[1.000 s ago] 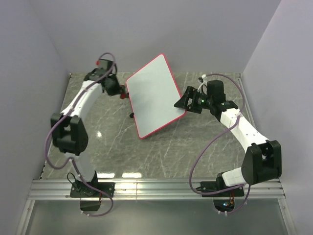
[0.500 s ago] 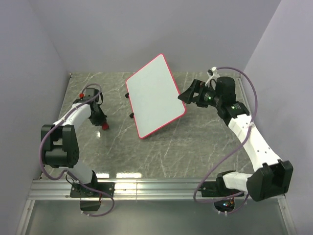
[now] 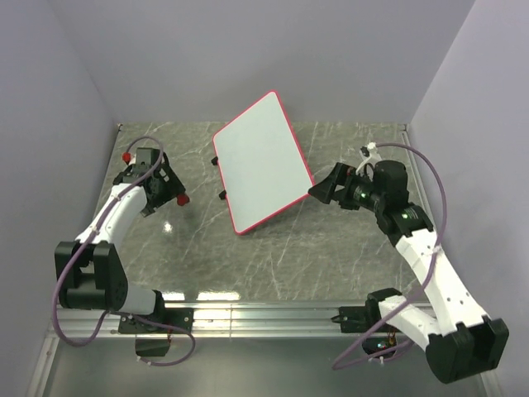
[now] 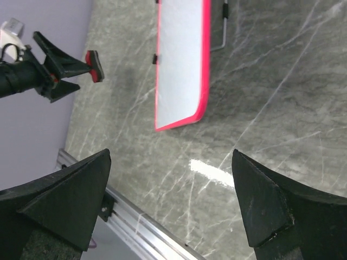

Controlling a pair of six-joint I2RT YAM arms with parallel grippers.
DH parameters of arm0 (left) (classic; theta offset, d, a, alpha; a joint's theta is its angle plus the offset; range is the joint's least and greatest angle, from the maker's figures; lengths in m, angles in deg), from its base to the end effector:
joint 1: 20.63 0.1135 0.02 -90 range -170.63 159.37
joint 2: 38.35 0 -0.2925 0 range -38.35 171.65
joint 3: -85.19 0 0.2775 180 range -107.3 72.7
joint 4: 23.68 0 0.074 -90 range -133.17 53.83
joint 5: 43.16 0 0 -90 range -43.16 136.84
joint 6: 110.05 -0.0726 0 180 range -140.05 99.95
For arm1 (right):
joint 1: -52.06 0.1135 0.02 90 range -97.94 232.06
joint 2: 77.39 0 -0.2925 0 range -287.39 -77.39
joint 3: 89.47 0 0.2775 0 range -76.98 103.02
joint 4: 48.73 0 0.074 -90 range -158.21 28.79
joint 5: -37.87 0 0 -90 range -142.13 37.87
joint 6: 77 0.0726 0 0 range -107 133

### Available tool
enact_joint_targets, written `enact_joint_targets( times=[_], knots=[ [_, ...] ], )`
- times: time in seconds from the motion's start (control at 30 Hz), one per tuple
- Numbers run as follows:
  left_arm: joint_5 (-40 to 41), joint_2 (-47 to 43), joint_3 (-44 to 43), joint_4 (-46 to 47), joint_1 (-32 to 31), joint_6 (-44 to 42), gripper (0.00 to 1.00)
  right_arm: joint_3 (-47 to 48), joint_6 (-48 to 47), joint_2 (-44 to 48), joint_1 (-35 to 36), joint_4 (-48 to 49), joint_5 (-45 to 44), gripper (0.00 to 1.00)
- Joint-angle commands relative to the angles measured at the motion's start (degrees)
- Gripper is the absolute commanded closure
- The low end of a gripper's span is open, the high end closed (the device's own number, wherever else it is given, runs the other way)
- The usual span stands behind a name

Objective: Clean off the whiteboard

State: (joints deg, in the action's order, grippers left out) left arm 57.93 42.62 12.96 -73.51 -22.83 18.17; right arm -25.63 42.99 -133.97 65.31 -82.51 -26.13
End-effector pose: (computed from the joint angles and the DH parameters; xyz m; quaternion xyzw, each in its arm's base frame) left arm 0.3244 0.0015 0.2363 -0.3211 0.9031 -0.0058 0.2851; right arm 0.2446 0.0903 0.3305 0.0035 0.8370 0.3667 0.4060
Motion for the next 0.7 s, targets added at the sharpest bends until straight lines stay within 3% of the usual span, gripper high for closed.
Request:
enact_joint_targets(
  times=[0.0, 0.17, 0.37, 0.4, 0.53, 0.6, 0.67],
  knots=[
    [2.0, -3.27, -2.83, -3.17, -1.05, 3.08, 0.01, 0.33, 1.81, 5.84, 0.28, -1.81, -0.86, 0.01],
    [1.04, -1.52, -1.96, -3.28, -3.43, 4.15, 0.01, -2.3, 4.54, 13.32, 0.28, -4.1, 0.28, 0.01],
    [1.13, 13.84, -6.07, -7.65, -7.03, 1.69, 0.05, -2.05, 4.02, 18.77, 1.68, -9.8, 0.02, 0.01],
    [-3.49, 14.56, -6.95, -6.09, -6.86, 1.08, 0.05, -1.79, 3.75, 19.13, 2.21, -11.12, -0.07, 0.01],
    [-1.94, 16.24, -15.56, -8.88, -9.05, 1.69, 0.07, -0.9, 4.45, 20.45, 3.09, -12.89, 1.24, 0.01],
    [-2.22, 21.59, -25.36, -16.58, -7.22, 3.52, 0.09, -0.56, 4.19, 21.07, 3.35, -13.67, 1.42, 0.01],
    [-0.11, 21.69, -25.77, -16.36, -7.47, 3.36, 0.1, 0.23, 3.67, 21.33, 4.32, -14.38, 1.07, 0.01]
  ],
)
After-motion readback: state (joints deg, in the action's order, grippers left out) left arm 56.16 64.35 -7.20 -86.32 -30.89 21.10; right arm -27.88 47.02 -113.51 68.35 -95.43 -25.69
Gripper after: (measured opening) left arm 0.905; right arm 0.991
